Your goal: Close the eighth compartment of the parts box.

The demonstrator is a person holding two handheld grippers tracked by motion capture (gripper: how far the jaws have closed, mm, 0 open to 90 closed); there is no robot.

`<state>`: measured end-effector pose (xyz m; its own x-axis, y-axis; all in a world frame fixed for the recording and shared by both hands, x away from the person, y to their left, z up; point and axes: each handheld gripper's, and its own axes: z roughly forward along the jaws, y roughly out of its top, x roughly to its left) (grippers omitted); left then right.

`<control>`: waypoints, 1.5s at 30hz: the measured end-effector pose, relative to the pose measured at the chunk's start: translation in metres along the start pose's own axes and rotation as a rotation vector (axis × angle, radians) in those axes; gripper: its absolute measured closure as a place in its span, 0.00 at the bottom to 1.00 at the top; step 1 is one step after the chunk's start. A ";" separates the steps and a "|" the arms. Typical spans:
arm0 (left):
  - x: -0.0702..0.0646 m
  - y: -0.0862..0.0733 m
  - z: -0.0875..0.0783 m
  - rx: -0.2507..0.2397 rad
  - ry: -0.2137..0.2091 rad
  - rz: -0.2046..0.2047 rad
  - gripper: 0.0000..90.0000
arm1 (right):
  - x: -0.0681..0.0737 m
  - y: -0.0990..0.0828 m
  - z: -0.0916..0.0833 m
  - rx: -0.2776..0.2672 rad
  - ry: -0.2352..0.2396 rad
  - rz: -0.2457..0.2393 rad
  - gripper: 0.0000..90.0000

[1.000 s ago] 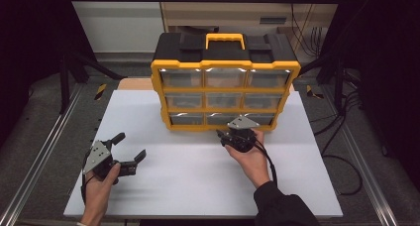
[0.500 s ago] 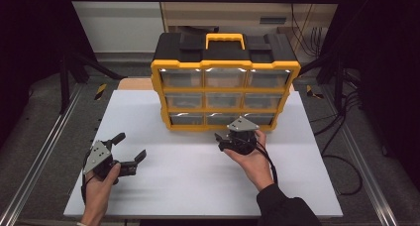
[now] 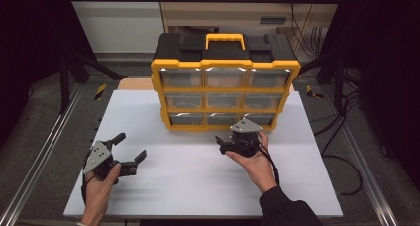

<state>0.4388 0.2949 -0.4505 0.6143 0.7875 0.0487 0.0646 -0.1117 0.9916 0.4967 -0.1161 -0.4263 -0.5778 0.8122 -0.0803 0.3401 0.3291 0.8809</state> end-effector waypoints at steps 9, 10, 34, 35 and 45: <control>0.000 0.000 0.000 0.000 0.003 0.000 0.01 | 0.000 0.001 -0.005 -0.025 0.006 -0.003 0.14; 0.000 0.000 0.000 0.002 0.002 0.000 0.01 | 0.000 0.001 -0.006 -0.028 0.006 -0.003 0.14; -0.001 -0.001 0.000 0.003 0.002 -0.005 0.01 | -0.013 0.000 -0.027 -0.116 -0.011 -0.016 0.14; -0.001 -0.001 0.000 0.002 0.002 -0.005 0.01 | -0.013 0.000 -0.029 -0.129 -0.007 -0.002 0.14; 0.000 -0.001 -0.001 -0.002 0.002 -0.004 0.01 | -0.016 0.004 -0.038 -0.223 -0.001 0.023 0.07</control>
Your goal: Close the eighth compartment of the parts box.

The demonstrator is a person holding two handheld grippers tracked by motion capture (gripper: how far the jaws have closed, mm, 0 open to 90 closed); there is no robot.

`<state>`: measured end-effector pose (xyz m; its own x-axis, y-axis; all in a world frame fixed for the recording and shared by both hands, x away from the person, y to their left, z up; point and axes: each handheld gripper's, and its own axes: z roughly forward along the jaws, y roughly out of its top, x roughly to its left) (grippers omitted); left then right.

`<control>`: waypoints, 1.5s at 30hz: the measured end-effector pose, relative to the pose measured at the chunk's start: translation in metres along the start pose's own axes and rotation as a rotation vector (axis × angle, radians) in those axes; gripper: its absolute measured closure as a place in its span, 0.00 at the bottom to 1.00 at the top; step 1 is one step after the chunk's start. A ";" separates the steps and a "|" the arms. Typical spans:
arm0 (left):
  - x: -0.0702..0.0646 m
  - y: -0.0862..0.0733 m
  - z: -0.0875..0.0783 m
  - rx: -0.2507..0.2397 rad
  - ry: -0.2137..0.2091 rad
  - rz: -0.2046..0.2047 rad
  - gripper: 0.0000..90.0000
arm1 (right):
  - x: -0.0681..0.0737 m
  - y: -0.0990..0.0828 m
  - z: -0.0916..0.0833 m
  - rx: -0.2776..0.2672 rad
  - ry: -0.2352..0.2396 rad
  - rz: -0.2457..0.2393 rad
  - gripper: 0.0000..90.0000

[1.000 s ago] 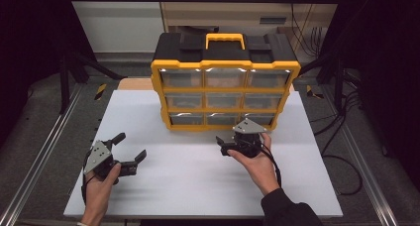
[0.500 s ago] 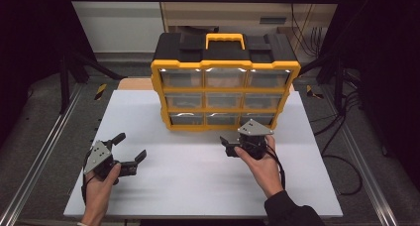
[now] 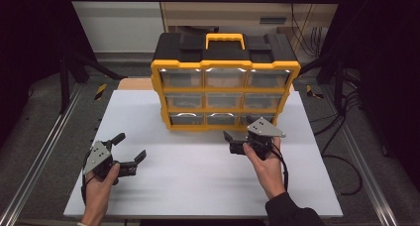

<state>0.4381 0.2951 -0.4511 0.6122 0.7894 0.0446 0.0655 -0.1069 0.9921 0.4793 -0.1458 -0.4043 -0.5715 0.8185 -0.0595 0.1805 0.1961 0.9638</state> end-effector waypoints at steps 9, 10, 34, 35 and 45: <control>0.000 0.000 0.000 -0.001 0.000 -0.001 0.01 | 0.003 0.003 -0.005 -0.029 0.014 -0.012 0.06; 0.000 0.000 0.000 -0.001 0.001 -0.002 0.01 | 0.003 0.003 -0.006 -0.027 0.004 -0.007 0.06; -0.003 0.004 -0.006 -0.009 0.002 0.008 0.01 | -0.017 -0.007 -0.036 -0.063 -0.054 0.013 0.03; -0.003 0.004 -0.006 -0.008 0.001 0.009 0.01 | -0.018 -0.007 -0.038 -0.065 -0.053 0.012 0.03; -0.005 0.005 -0.009 -0.008 -0.002 0.013 0.01 | -0.030 -0.015 -0.055 -0.079 -0.064 0.021 0.05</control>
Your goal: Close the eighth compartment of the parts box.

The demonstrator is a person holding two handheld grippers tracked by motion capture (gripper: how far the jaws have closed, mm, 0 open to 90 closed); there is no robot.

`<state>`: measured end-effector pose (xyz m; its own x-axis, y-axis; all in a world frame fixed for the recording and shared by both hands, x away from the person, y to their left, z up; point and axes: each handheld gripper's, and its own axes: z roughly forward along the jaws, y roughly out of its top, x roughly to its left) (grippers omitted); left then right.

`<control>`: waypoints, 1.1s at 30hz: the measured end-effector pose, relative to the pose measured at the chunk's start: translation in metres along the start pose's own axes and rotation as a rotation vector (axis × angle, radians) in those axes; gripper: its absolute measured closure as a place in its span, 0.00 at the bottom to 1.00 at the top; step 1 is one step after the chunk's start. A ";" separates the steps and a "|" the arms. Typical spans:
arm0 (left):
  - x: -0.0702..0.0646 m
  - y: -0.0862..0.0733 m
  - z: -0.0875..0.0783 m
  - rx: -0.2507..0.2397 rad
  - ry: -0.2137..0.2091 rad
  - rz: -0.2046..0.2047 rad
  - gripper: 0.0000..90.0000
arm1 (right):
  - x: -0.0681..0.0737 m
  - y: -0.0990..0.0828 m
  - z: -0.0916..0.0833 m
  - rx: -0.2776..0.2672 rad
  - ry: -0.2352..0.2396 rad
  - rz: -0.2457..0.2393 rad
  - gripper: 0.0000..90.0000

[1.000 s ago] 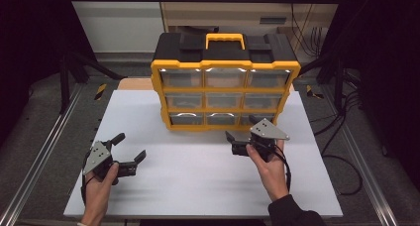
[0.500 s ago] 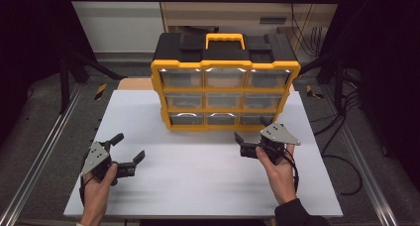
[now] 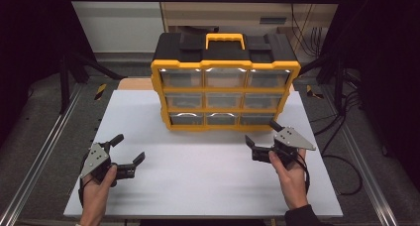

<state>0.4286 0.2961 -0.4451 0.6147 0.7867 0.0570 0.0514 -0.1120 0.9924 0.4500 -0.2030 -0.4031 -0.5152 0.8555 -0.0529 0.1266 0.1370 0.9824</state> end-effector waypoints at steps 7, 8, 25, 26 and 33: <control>0.001 0.001 -0.003 -0.002 0.004 -0.001 0.01 | -0.007 -0.002 -0.009 -0.017 -0.006 0.005 0.04; 0.001 0.001 -0.003 -0.003 0.004 -0.001 0.01 | -0.007 -0.002 -0.011 -0.021 -0.007 0.004 0.04; 0.001 0.002 -0.006 0.003 0.008 0.010 0.01 | -0.023 -0.008 -0.035 -0.048 -0.040 0.005 0.04; 0.000 0.002 -0.006 0.006 0.007 0.012 0.01 | -0.024 -0.009 -0.036 -0.047 -0.040 0.009 0.04; -0.001 0.001 -0.005 0.023 0.006 0.035 0.01 | -0.031 -0.015 -0.047 -0.044 -0.046 0.007 0.04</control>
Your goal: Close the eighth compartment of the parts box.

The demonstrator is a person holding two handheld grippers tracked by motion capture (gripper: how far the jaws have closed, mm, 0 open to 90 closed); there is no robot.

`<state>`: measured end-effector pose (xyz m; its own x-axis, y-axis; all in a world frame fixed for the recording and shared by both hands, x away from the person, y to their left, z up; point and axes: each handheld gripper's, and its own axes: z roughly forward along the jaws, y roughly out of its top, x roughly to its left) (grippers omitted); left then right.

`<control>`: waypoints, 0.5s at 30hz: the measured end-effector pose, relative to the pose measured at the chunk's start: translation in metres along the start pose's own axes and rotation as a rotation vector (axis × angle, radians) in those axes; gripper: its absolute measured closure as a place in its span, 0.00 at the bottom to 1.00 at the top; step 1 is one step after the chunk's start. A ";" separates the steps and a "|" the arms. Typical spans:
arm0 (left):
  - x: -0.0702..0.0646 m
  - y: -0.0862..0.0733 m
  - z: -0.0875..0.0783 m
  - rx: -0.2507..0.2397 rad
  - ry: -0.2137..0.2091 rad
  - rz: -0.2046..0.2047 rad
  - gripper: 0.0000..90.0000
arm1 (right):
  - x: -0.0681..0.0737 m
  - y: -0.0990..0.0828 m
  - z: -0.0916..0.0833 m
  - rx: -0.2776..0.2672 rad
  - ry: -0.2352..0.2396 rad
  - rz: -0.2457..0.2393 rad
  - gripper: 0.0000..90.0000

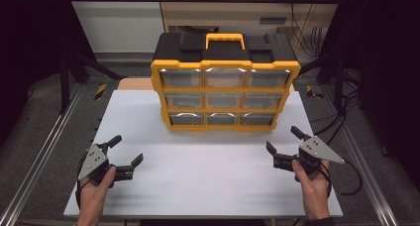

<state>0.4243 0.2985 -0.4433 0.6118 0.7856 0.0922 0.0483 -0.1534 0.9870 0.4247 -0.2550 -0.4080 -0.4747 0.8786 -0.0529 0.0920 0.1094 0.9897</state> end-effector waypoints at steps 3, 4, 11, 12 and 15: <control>-0.001 0.000 0.001 0.011 -0.002 0.012 0.01 | -0.003 -0.005 -0.003 0.008 -0.004 0.003 0.05; -0.001 0.000 0.001 0.014 -0.004 0.016 0.01 | -0.004 -0.006 -0.004 0.013 -0.002 0.002 0.05; -0.002 -0.001 0.003 0.035 -0.020 0.028 0.01 | -0.009 -0.016 -0.007 0.032 -0.002 0.009 0.05; -0.002 -0.002 0.003 0.037 -0.020 0.027 0.01 | -0.010 -0.018 -0.006 0.031 -0.001 0.011 0.05; -0.002 -0.002 0.004 0.036 -0.022 0.021 0.01 | -0.010 -0.024 -0.006 0.036 -0.003 0.016 0.05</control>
<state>0.4258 0.2948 -0.4464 0.6303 0.7685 0.1099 0.0632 -0.1919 0.9794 0.4219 -0.2692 -0.4300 -0.4702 0.8817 -0.0379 0.1306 0.1119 0.9851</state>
